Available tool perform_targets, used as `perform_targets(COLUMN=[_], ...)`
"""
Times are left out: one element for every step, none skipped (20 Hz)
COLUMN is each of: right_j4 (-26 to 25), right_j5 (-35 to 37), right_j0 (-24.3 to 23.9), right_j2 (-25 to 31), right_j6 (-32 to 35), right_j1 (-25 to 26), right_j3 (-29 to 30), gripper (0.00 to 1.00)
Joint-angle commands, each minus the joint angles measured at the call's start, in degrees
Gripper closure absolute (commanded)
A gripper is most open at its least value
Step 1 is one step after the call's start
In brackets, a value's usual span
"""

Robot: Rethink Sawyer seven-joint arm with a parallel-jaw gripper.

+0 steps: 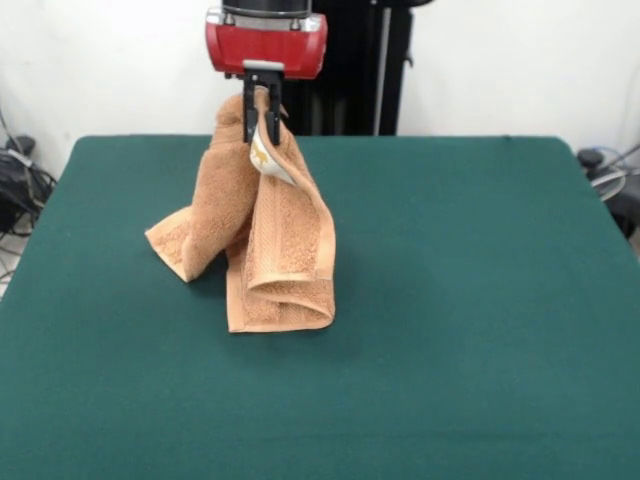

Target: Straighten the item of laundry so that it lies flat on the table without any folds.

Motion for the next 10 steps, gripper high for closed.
perform_targets(right_j4=[0.96,0.93,0.91,0.94,0.92,0.9,0.88,0.93,0.91,0.91], right_j5=[4.53,4.45,4.56,4.55,4.45,4.49,4.53,4.86,5.1,5.24], right_j0=[1.16,1.11,1.16,1.33,1.28,1.28,1.29,1.28,1.23,1.16], right_j2=[0.15,0.18,0.12,0.05,0.1,0.09,0.07,0.08,0.09,0.11], right_j6=[7.83,7.8,7.75,7.89,7.85,7.81,7.77,7.68,7.52,7.43], right_j1=[1.82,2.02,2.02,2.25,2.36,2.37,2.39,2.41,2.36,2.31], right_j3=[-0.28,-0.37,-0.52,-0.68,-0.75,-0.82,-0.89,-1.18,-1.34,-1.42], gripper=[1.0,1.0,1.0,1.0,1.0,1.0,1.0,1.0,1.0,1.0])
